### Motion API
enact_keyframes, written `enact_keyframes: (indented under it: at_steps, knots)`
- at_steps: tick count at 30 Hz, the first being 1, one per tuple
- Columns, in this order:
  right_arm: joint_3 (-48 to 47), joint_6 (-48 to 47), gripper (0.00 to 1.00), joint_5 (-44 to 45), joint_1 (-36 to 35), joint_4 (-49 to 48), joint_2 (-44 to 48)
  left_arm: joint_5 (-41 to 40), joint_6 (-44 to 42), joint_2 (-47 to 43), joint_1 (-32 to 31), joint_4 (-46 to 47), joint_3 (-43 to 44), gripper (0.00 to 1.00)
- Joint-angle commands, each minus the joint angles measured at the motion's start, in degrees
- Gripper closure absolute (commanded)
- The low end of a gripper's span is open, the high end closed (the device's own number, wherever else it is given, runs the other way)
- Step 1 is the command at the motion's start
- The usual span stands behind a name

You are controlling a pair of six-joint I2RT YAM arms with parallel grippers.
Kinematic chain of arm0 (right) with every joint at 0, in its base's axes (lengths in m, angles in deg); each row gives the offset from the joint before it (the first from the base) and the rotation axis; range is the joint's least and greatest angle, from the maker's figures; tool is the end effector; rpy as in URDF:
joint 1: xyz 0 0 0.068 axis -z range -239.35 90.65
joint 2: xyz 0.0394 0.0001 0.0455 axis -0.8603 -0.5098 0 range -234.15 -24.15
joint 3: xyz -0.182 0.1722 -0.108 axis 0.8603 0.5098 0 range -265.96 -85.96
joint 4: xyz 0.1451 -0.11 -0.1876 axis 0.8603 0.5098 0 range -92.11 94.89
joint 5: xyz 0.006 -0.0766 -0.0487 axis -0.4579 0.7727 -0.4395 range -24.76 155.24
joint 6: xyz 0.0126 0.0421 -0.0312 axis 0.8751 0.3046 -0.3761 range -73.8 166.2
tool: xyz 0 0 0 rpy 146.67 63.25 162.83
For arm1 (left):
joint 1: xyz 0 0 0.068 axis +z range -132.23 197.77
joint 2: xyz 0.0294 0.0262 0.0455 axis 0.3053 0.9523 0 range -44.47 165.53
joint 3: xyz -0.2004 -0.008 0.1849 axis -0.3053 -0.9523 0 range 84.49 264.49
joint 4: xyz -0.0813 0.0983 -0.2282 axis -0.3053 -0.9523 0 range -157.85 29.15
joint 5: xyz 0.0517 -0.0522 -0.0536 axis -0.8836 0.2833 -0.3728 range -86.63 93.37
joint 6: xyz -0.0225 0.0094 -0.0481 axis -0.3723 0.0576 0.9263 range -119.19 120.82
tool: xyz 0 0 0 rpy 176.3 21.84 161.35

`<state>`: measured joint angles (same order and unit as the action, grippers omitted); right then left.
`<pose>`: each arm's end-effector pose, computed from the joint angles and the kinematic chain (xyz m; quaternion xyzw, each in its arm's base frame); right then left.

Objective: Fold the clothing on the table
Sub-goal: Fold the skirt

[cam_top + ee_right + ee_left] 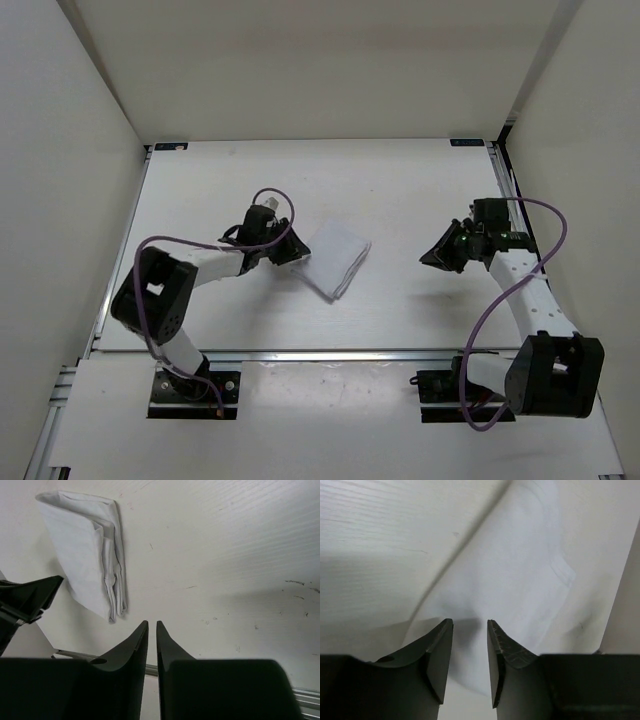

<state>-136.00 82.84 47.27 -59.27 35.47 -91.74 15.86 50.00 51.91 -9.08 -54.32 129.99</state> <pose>0.2328 0.0107 0.2524 0.2524 0.9091 0.2344 0.2343 0.2893 -0.1552 0.1475 -0.1360 0.9071 -0.3164 0.2420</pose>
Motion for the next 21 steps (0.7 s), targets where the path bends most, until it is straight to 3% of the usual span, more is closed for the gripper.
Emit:
enact_keyframes:
  at_steps: [1, 2, 5, 6, 7, 12, 21]
  knots:
    - [-1.8, -0.3, 0.83, -0.5, -1.4, -1.7, -0.3, 2.5, -6.5, -10.4, -0.1, -6.1, 3.4, 0.54]
    - [-1.0, -0.9, 0.81, -0.7, -1.3, -2.3, 0.2, 2.2, -8.7, -12.9, 0.3, -9.6, 4.0, 0.51]
    - [1.9, -0.9, 0.79, -1.0, -0.6, -3.0, 1.1, 0.8, -13.9, -17.0, 3.3, -17.0, 2.9, 0.29]
    - [2.5, -1.1, 0.79, -1.3, -0.6, -3.3, 1.9, 0.0, -16.6, -18.5, 4.5, -19.7, 2.8, 0.10]
    - [3.4, -1.4, 0.79, -1.7, -0.5, -3.6, 2.2, -0.8, -17.9, -19.6, 4.9, -21.0, 2.5, 0.01]
    - [6.1, -3.7, 0.81, -3.1, 2.2, -3.3, 2.3, 1.7, -26.6, -18.4, 9.6, -34.3, 2.2, 0.01]
    - [4.3, -7.9, 0.78, -5.4, 2.5, -4.7, -2.2, 3.3, -25.4, -26.8, 11.8, -33.9, -3.6, 0.01]
